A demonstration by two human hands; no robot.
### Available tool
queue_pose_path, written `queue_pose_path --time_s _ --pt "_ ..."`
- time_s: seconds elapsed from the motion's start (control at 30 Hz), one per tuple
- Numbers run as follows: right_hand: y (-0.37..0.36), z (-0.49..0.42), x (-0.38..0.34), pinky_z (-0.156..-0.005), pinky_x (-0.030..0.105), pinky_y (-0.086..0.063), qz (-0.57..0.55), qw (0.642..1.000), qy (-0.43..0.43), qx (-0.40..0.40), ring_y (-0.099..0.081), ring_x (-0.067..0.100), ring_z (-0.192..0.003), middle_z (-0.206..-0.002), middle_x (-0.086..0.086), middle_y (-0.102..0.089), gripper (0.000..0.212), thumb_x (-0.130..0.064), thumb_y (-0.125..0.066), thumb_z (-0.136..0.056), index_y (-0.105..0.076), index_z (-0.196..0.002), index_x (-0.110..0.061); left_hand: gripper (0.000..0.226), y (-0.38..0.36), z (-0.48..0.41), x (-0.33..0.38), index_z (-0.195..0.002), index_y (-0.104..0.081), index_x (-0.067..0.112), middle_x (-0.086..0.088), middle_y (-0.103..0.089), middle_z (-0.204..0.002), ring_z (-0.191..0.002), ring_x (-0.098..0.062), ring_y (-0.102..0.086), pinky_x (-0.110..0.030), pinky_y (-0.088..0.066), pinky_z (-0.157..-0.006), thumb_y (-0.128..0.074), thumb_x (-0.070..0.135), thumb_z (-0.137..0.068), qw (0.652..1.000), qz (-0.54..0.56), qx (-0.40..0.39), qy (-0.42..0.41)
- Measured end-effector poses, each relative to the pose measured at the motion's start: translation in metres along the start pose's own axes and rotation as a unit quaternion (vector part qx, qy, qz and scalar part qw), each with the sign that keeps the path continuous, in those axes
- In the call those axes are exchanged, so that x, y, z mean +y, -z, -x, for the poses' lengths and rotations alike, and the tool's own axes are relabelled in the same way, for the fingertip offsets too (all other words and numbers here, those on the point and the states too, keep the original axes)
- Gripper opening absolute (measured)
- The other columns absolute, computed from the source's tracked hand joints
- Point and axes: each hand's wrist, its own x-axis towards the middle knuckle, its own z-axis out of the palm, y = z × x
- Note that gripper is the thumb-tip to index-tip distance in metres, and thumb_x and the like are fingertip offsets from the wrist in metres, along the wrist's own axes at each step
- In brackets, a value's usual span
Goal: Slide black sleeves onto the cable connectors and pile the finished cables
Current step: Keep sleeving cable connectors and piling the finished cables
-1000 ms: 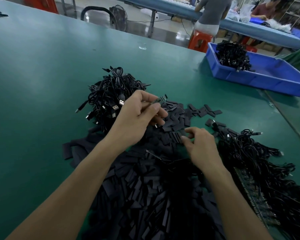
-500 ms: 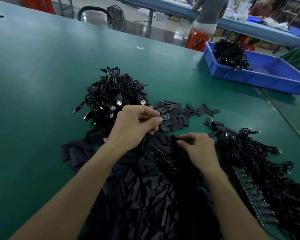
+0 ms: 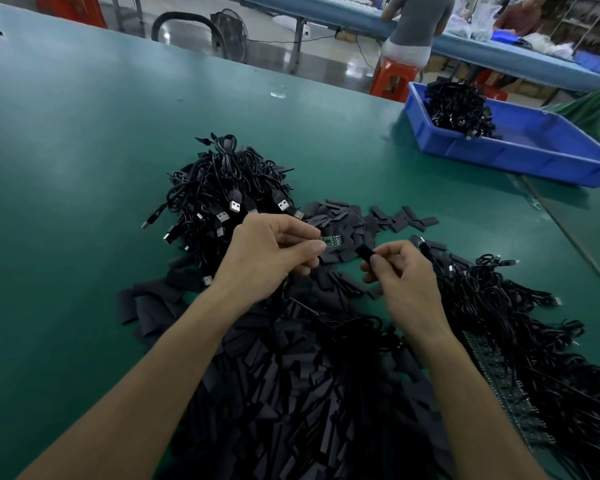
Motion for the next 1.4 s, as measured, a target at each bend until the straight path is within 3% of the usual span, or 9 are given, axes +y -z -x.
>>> queue_pose_path --time_s 0.2,0.33,0.5,0.63,0.77,0.93,1.23,1.4 --pt "-0.003 0.006 -0.022 -0.065 0.015 -0.049 -0.063 0.995 0.07 -0.011 -0.066 0.002 -0.074 -0.077 -0.013 -0.071 0.026 -0.01 -0.061 -0.097 -0.069 -0.099 -0.034 0.008 -0.001 0.0 -0.002 -0.09 -0.075 0.016 -0.003 -0.076 -0.073 -0.07 -0.019 -0.075 -0.024 -0.059 -0.064 -0.081 0.013 -0.084 1.0 -0.016 -0.001 -0.012" --pt "-0.001 0.008 -0.033 -0.074 0.019 -0.052 -0.051 0.993 0.099 -0.036 -0.065 0.006 -0.08 -0.085 -0.013 -0.073 0.02 -0.022 -0.076 -0.087 -0.072 -0.1 -0.037 0.008 -0.001 -0.001 -0.002 -0.087 -0.075 0.016 -0.004 -0.075 -0.071 -0.067 -0.021 -0.075 -0.025 -0.059 -0.062 -0.082 0.014 -0.083 1.0 -0.013 0.005 -0.017" --pt "-0.002 0.012 -0.04 -0.077 0.013 -0.051 -0.046 0.991 0.124 -0.031 -0.068 -0.001 -0.083 -0.091 -0.022 -0.074 0.023 -0.03 -0.076 -0.08 -0.07 -0.099 -0.041 0.006 0.0 -0.002 -0.003 -0.087 -0.076 0.016 -0.005 -0.075 -0.071 -0.067 -0.022 -0.075 -0.026 -0.059 -0.062 -0.081 0.015 -0.084 1.0 -0.005 0.005 -0.016" --pt "-0.006 0.015 -0.04 -0.075 0.014 -0.052 -0.041 0.991 0.128 -0.023 -0.07 0.003 -0.079 -0.085 -0.021 -0.074 0.023 -0.035 -0.075 -0.077 -0.069 -0.097 -0.044 0.005 0.0 -0.002 -0.004 -0.086 -0.076 0.015 -0.005 -0.075 -0.07 -0.066 -0.022 -0.075 -0.025 -0.058 -0.06 -0.081 0.016 -0.084 1.0 0.002 0.002 -0.015" --pt "-0.008 0.016 -0.037 -0.068 0.012 -0.051 -0.04 0.989 0.138 0.016 -0.07 0.003 -0.071 -0.077 -0.018 -0.074 0.02 -0.019 -0.076 -0.085 -0.072 -0.098 -0.034 0.005 -0.001 -0.001 -0.004 -0.084 -0.077 0.016 -0.006 -0.075 -0.07 -0.065 -0.023 -0.075 -0.026 -0.058 -0.06 -0.081 0.018 -0.084 1.0 0.009 0.005 -0.007" --pt "-0.01 0.016 -0.039 -0.066 0.01 -0.05 -0.039 0.987 0.144 0.057 -0.069 0.005 -0.067 -0.069 -0.013 -0.072 0.015 -0.014 -0.075 -0.087 -0.073 -0.096 -0.027 0.004 -0.001 -0.001 -0.003 -0.082 -0.077 0.017 -0.006 -0.075 -0.07 -0.064 -0.023 -0.074 -0.026 -0.058 -0.059 -0.081 0.018 -0.084 1.0 0.012 0.006 -0.006" --pt "-0.014 0.018 -0.038 -0.065 0.012 -0.052 -0.01 0.988 0.14 0.058 -0.069 0.003 -0.067 -0.077 -0.014 -0.072 0.015 -0.021 -0.077 -0.085 -0.074 -0.098 -0.027 0.004 -0.005 0.002 0.001 -0.084 -0.076 0.013 -0.007 -0.074 -0.069 -0.064 -0.023 -0.074 -0.025 -0.058 -0.058 -0.079 0.016 -0.086 1.0 0.018 0.0 -0.002" --pt "-0.013 0.018 -0.038 -0.066 0.014 -0.053 -0.01 0.99 0.134 0.047 -0.07 0.004 -0.066 -0.073 -0.015 -0.073 0.018 -0.028 -0.079 -0.082 -0.072 -0.098 -0.035 0.004 -0.006 0.002 0.0 -0.084 -0.076 0.013 -0.007 -0.074 -0.068 -0.064 -0.021 -0.073 -0.024 -0.057 -0.058 -0.077 0.014 -0.087 1.0 0.014 -0.003 -0.007"
